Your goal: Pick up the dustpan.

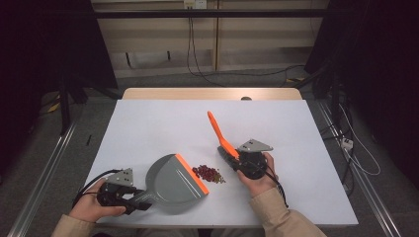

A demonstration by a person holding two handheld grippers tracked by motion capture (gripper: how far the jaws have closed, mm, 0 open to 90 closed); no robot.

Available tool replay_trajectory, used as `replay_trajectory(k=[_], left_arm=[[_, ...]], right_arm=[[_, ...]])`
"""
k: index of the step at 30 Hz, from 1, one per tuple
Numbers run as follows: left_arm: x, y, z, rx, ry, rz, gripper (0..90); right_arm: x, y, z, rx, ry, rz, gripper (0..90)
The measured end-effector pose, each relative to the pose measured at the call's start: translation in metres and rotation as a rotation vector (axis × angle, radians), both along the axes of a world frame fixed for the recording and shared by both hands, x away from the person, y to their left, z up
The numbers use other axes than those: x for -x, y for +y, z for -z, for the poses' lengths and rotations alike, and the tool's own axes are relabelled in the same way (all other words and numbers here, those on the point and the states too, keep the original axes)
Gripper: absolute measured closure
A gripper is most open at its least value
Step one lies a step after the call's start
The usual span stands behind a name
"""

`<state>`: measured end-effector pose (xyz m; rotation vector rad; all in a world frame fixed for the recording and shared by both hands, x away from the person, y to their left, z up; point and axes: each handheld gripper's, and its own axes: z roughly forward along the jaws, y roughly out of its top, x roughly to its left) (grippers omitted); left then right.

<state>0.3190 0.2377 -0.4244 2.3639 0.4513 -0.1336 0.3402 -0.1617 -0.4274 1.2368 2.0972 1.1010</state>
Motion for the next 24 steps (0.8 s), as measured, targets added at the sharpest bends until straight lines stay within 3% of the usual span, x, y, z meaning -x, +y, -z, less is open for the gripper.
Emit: replay_trajectory(k=[14,17,18,19,24], left_arm=[[-0.002,-0.015,0.001,0.004,0.017,0.016,56.6],[-0.003,-0.018,0.001,0.004,0.018,0.017,56.7],[-0.003,-0.019,-0.001,-0.017,0.009,0.015,56.6],[-0.003,-0.020,0.001,0.003,0.018,0.022,56.7],[-0.004,-0.021,0.002,0.007,0.024,0.019,56.7]], right_arm=[[0.013,0.027,0.002,0.066,-0.019,-0.024,71.0],[0.015,0.031,0.002,0.061,-0.013,-0.022,70.9],[0.015,0.032,0.002,0.062,-0.014,-0.026,70.8],[0.016,0.033,0.002,0.060,-0.009,-0.028,70.8],[0.017,0.038,0.003,0.062,-0.014,-0.028,70.6]])
